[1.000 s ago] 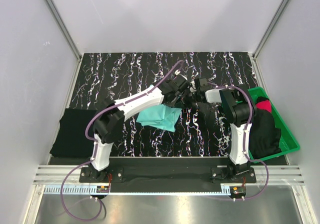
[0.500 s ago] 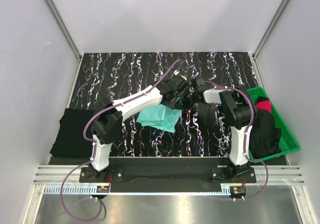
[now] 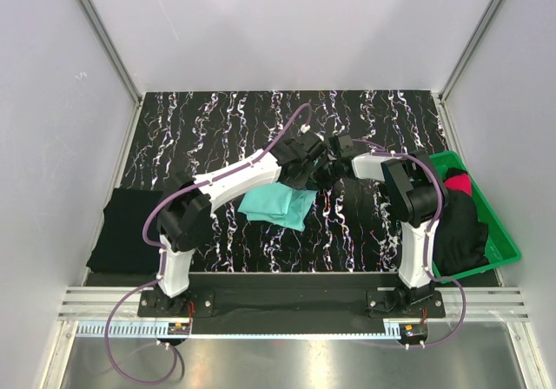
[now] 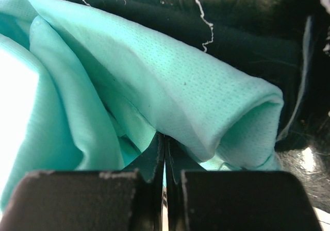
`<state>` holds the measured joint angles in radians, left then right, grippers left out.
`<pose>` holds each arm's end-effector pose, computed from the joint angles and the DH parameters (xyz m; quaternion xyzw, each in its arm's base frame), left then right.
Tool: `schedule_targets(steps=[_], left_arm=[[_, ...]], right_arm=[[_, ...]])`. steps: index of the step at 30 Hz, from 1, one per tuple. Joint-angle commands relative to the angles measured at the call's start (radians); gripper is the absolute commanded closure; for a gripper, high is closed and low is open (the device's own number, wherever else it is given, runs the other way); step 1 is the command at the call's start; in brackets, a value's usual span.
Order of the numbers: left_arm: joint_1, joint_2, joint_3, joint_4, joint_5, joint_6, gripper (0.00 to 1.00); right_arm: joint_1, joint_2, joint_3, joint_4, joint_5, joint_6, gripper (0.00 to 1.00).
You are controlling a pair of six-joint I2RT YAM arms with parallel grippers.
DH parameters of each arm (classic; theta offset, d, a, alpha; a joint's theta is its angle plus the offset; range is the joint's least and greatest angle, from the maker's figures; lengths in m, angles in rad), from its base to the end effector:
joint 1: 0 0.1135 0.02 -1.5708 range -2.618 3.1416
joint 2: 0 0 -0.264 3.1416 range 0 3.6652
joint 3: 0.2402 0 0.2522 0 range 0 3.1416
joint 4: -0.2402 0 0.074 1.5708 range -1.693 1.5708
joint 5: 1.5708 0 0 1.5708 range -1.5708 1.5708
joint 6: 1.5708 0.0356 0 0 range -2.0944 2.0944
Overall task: Fold and stack the t-shirts
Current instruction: Fold the tshirt
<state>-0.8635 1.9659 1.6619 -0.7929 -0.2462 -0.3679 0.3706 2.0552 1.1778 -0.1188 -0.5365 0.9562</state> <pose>0.2813 -0.3158 0.2445 0.2087 0.9423 -0.0371 0.2591 0.3686 0.1627 0.1093 0.1950 0.9070 0.3685 0.0588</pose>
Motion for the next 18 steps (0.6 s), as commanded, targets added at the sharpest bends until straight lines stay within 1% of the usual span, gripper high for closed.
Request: schedule_targets(steps=[1,8,15,18], left_arm=[[-0.009,-0.025,0.004,0.026,0.042,-0.032,1.0],[-0.012,-0.006,0.01,0.04,0.061,-0.052,1.0],[-0.003,-0.019,-0.01,0.04,0.03,-0.057,1.0],[0.006,-0.022,-0.01,0.04,0.031,-0.057,1.0]], right_arm=[[0.007,0.013,-0.007,-0.088,0.121,-0.025,1.0],[0.007,0.011,-0.013,-0.073,0.098,-0.02,1.0],[0.005,-0.076,-0.024,-0.071,0.055,-0.023,1.0],[-0.001,-0.105,-0.03,-0.07,0.012,-0.031,1.0]])
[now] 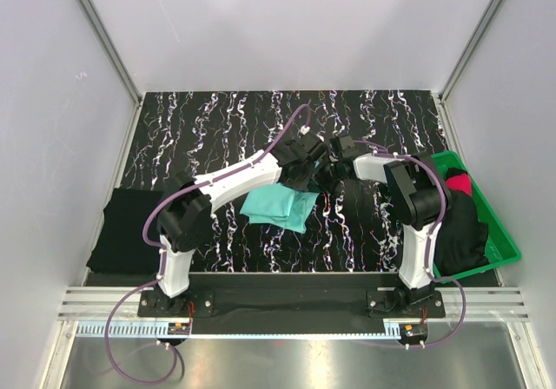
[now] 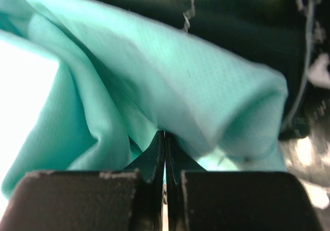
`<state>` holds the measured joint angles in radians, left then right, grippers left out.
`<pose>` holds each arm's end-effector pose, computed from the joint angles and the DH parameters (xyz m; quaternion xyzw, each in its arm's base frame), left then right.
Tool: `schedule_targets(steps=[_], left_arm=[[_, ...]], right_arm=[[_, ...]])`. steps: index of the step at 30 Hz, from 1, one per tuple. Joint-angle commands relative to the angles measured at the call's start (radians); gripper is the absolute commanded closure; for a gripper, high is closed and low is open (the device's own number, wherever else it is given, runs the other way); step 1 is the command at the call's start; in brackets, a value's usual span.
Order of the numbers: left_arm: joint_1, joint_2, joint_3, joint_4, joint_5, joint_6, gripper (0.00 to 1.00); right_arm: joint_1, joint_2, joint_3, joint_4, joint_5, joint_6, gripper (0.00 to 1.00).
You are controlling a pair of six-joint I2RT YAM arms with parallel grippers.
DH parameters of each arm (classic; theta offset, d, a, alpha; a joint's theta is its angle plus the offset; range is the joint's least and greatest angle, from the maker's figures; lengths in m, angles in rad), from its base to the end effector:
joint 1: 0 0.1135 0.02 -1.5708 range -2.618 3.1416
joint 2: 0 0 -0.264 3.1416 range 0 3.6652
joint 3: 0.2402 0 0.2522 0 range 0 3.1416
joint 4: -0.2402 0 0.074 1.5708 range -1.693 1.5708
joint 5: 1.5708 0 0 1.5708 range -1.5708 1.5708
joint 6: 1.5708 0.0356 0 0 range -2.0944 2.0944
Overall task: Fold and stack the t-shirts
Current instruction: Fold the tshirt
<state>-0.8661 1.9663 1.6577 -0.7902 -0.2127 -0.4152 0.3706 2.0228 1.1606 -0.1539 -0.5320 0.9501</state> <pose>0.2796 -0.3172 0.2430 0.1919 0.9479 -0.0562 0.2481 0.3620 0.1600 0.1151 0.1962 0.9098 0.3617 0.0536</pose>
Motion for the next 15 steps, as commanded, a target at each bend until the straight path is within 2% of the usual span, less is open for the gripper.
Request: schedule_targets(steps=[1,8,15], left_arm=[[0.013,-0.023,-0.004,0.039,-0.001,-0.008,1.0],[0.013,-0.02,-0.001,0.039,0.006,-0.008,1.0],[0.013,-0.02,-0.003,0.043,0.022,-0.007,1.0]], right_arm=[[-0.002,-0.082,-0.016,-0.036,-0.003,-0.027,1.0],[-0.002,-0.159,-0.053,-0.036,-0.022,-0.028,1.0],[-0.001,-0.145,-0.099,-0.018,-0.019,-0.025,1.0]])
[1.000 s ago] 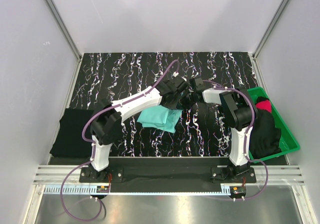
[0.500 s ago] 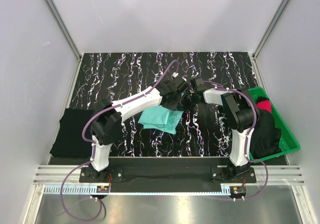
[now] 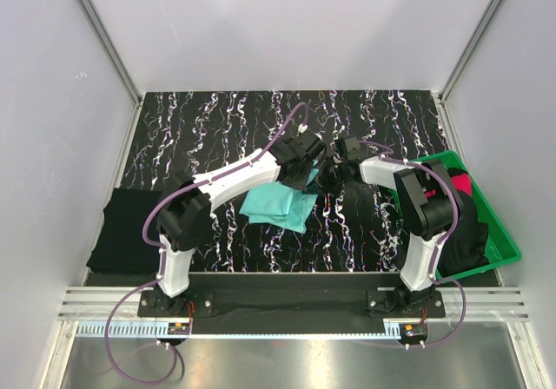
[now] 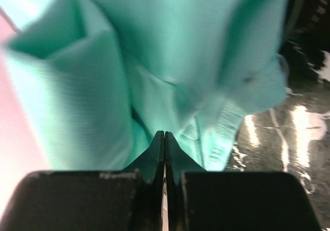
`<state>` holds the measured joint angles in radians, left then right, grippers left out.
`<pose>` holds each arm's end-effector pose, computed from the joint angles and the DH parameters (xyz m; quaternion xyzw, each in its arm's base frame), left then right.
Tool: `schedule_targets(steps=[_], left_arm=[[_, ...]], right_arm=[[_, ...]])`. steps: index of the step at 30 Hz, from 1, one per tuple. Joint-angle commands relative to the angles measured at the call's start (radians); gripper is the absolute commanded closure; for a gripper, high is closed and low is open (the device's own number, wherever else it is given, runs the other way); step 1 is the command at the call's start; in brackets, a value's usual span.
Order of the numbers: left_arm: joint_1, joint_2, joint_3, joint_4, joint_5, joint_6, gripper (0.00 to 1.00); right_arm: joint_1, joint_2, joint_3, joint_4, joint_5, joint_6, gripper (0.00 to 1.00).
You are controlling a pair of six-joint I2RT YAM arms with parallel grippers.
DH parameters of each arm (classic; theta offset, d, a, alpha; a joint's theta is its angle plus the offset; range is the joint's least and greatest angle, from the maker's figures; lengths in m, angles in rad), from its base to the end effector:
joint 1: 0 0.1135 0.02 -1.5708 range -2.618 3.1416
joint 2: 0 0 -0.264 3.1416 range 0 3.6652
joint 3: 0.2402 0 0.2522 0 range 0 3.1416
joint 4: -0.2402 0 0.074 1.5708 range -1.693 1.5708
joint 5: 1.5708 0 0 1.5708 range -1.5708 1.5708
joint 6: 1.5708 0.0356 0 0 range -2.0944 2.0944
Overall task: Fold and stack the t-shirts
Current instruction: Fold the tshirt
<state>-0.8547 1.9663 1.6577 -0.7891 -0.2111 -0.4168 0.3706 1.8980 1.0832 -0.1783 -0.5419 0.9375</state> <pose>0.2832 -0.3141 0.2430 0.1859 0.9490 -0.0560 0.2483 0.3416 0.1524 0.1389 0.1851 0.9081 0.3706 0.0617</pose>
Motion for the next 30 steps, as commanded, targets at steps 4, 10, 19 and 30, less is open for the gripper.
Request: schedule_targets(steps=[4,10,19,30], left_arm=[[0.002,-0.012,0.002,0.044,0.042,-0.01,1.0],[0.002,0.002,0.001,0.048,0.067,-0.02,1.0],[0.002,0.02,0.001,0.06,0.091,-0.036,1.0],[0.002,0.052,-0.003,0.079,0.119,-0.051,1.0]], right_arm=[[0.005,0.003,-0.026,0.02,-0.001,-0.014,1.0],[0.008,0.032,-0.042,0.025,0.036,0.0,1.0],[0.008,0.058,-0.054,0.028,0.049,0.012,1.0],[0.011,0.062,-0.057,0.028,0.043,0.012,1.0]])
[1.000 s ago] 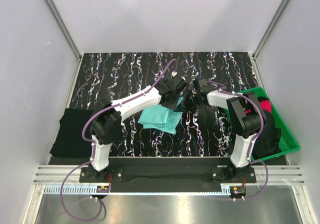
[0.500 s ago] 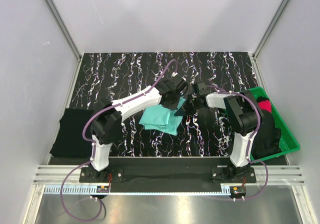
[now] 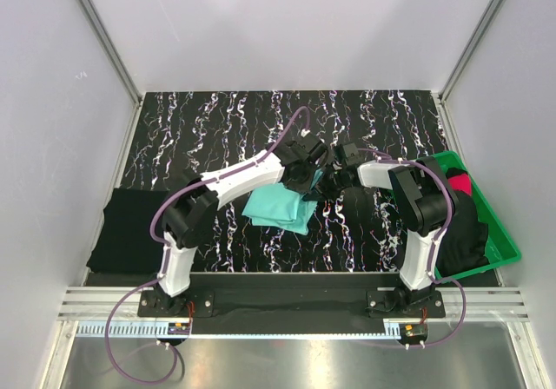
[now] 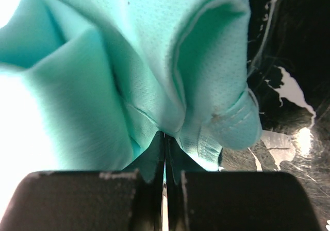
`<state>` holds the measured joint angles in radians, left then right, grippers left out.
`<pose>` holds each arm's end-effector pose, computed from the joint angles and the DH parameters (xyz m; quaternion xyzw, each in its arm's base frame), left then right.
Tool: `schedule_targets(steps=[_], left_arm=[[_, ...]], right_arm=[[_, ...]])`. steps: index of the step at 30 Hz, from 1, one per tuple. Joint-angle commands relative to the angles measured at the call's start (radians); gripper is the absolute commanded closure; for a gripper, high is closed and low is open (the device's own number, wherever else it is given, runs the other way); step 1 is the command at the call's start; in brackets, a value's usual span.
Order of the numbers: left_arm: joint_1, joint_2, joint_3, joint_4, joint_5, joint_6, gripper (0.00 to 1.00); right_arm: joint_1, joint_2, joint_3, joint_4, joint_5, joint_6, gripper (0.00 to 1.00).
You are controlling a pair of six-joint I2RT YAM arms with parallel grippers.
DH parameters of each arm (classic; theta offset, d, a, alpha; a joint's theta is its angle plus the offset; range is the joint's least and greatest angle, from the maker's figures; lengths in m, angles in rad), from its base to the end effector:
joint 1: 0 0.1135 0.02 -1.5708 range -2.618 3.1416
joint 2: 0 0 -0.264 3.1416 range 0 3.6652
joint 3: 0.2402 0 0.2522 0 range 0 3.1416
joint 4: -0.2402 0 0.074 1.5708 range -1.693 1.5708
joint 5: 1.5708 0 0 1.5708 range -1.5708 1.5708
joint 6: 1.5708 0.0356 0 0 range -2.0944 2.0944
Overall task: Fold and stack the t-shirts
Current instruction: Fold the tshirt
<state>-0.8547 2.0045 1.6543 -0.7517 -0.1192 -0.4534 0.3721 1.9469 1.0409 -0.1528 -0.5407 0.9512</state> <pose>0.2861 -0.3224 0.2278 0.1800 0.9542 -0.0951 0.2193 0.3348 0.1503 0.1121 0.2014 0.9128 0.3538 0.0338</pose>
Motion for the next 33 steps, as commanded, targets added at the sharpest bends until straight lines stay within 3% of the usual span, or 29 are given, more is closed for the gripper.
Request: schedule_targets(steps=[1,22,33], left_arm=[[0.0,0.019,0.002,0.045,0.03,-0.018,1.0],[0.0,0.04,0.005,0.055,0.053,-0.005,1.0],[0.0,0.056,0.009,0.06,0.078,-0.005,0.99]], right_arm=[[0.01,0.012,-0.019,0.001,0.042,-0.002,1.0],[-0.013,-0.192,-0.126,-0.021,0.035,0.014,1.0],[-0.015,-0.1,-0.142,0.005,0.038,0.012,1.0]])
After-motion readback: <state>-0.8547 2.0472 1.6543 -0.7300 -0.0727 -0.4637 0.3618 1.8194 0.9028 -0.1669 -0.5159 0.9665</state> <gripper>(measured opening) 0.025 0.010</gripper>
